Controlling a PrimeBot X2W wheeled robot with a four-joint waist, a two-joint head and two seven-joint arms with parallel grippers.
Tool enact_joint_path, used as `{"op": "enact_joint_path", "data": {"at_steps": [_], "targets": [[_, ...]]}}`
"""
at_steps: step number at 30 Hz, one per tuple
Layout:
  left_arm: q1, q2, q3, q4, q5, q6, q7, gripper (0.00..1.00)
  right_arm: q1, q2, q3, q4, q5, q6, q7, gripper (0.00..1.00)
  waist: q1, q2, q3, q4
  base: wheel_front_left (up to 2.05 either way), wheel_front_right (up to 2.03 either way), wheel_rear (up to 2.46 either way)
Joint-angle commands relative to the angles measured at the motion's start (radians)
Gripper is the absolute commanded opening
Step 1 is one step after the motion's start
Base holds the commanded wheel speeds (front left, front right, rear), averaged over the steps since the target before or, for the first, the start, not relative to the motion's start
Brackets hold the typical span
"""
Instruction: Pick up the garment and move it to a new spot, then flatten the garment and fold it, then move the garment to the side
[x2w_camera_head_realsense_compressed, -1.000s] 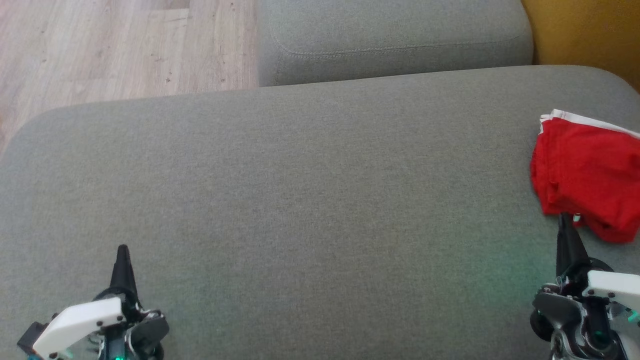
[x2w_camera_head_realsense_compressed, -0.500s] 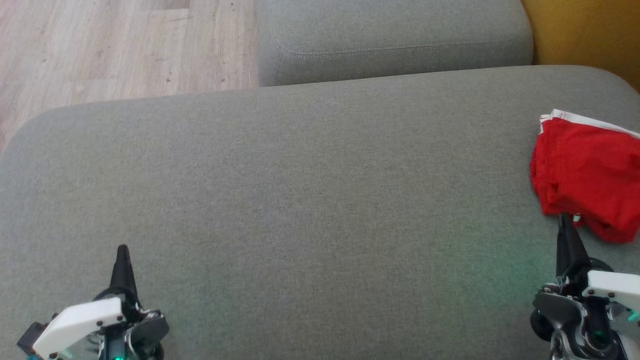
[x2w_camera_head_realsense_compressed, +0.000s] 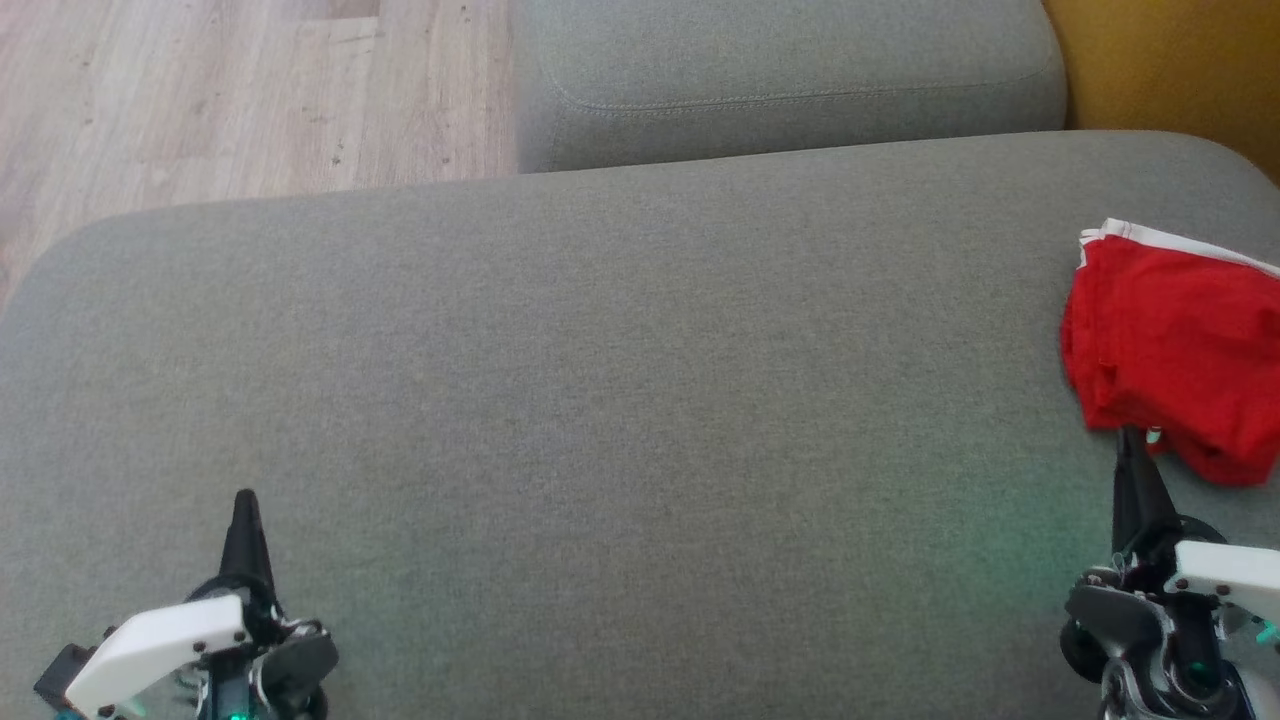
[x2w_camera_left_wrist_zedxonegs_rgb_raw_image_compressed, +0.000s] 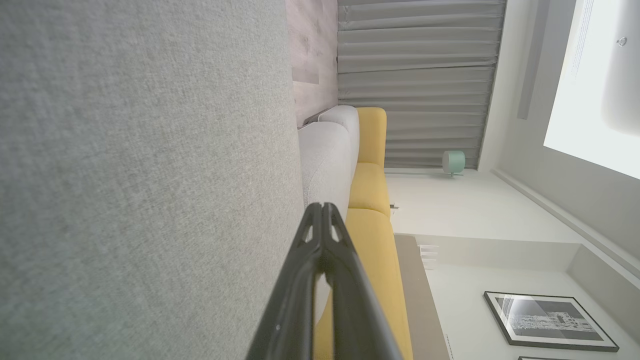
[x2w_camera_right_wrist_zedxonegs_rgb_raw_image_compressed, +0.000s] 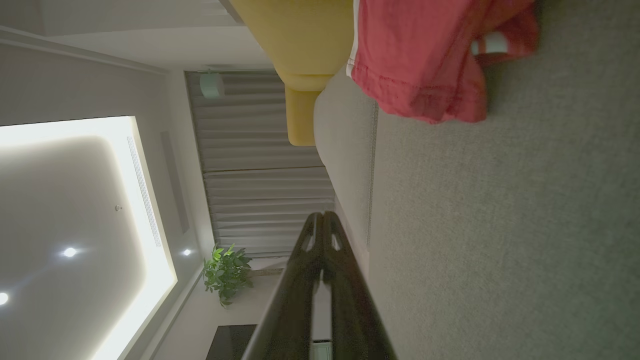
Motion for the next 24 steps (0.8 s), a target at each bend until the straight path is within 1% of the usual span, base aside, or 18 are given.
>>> {"op": "enact_joint_path", "data": {"at_steps": [1,24], "targets": [[-0.049,0.004,0.04,-0.036,0.003,-0.007,0.008,0.0,-0.053,-0.006,0.021,-0.038,0.007,-0.001,0.006,0.0,0.0,0.0,0.0,0.0,0.0,0.0,0.0],[-0.049,0.004,0.04,-0.036,0.003,-0.007,0.008,0.0,-0.053,-0.006,0.021,-0.038,0.007,-0.001,0.006,0.0,0.0,0.0,0.0,0.0,0.0,0.0,0.0]]}}
